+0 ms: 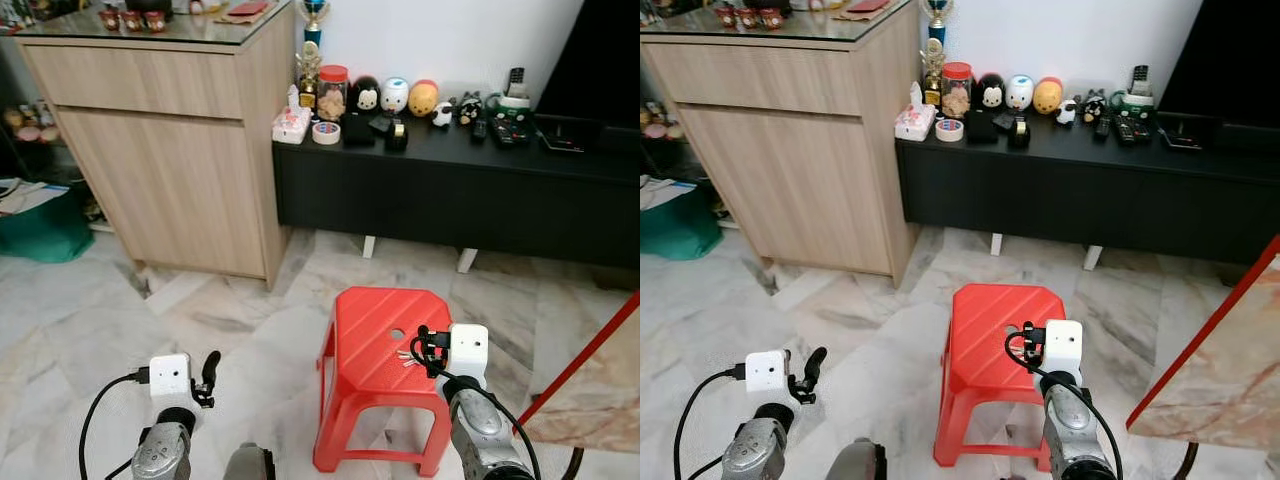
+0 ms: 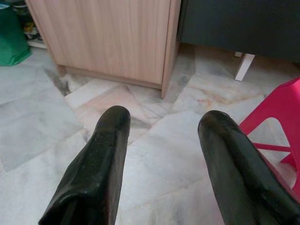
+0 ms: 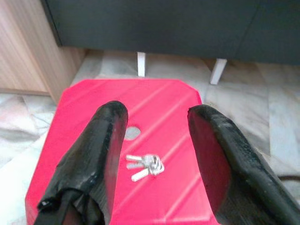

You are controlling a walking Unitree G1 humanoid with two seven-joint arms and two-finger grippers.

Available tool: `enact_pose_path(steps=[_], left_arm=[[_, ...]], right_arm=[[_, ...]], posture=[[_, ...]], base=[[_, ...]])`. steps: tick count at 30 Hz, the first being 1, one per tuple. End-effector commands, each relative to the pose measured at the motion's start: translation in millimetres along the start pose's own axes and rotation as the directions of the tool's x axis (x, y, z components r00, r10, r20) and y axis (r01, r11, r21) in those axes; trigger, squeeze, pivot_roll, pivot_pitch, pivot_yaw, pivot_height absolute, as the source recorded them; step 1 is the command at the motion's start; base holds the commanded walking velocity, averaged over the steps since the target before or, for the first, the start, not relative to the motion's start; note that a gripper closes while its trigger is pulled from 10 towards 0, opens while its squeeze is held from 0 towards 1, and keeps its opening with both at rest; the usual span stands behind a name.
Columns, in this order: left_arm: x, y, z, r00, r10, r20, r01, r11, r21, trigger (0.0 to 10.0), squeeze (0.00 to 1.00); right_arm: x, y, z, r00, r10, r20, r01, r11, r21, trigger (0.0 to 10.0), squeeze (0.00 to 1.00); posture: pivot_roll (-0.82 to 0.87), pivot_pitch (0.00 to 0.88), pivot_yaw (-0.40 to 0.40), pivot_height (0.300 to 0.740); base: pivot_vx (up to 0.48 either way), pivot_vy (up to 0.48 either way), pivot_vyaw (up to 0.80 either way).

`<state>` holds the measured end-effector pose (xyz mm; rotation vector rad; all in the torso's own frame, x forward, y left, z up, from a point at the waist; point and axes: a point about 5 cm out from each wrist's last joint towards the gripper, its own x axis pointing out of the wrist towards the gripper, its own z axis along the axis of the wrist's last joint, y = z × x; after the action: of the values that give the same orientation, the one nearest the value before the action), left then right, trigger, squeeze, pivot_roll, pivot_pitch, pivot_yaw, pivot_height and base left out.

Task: Hang keys on a hook

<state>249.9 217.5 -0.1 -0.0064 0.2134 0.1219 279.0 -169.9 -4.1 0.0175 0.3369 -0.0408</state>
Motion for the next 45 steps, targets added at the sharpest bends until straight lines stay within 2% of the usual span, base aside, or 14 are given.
enact_pose_path(steps=[1,4,20,25,45], left_arm=[[1.9,-0.1,3,1.0,0.002,0.008,-0.002,1.0,-0.001,10.0,0.0],[2.3,-0.1,3,1.0,0.002,0.008,-0.002,1.0,-0.001,10.0,0.0],[3.0,0.0,4,1.0,-0.003,0.009,0.003,1.0,0.006,10.0,0.0],[3.3,-0.8,4,1.0,-0.006,0.011,0.006,1.0,0.008,10.0,0.0],[5.2,-0.1,6,1.0,-0.008,0.002,0.008,1.0,0.017,10.0,0.0]], right_arm=[[1.6,-1.1,0,1.0,-0.001,-0.021,0.001,1.0,-0.01,10.0,0.0],[1.4,-0.6,3,1.0,0.006,0.006,-0.006,1.0,-0.005,10.0,0.0],[-0.3,1.2,-6,0.999,0.005,-0.053,-0.006,1.0,-0.002,10.0,0.0],[-0.1,0.0,-5,0.999,-0.004,-0.045,0.004,1.0,-0.008,10.0,0.0],[-1.6,2.5,-8,0.999,0.008,-0.047,-0.008,1.0,0.0,10.0,0.0]], posture=[[0.0,0.01,-0.033,0.65],[-0.01,0.01,-0.033,0.65],[0.0,0.01,-0.032,0.65],[0.0,0.011,-0.031,0.617],[0.01,0.014,-0.026,0.617]], base=[[0.0,0.0,0.0],[0.0,0.0,0.0],[0.0,0.0,0.0],[0.0,0.0,0.0],[0.0,0.0,0.0]])
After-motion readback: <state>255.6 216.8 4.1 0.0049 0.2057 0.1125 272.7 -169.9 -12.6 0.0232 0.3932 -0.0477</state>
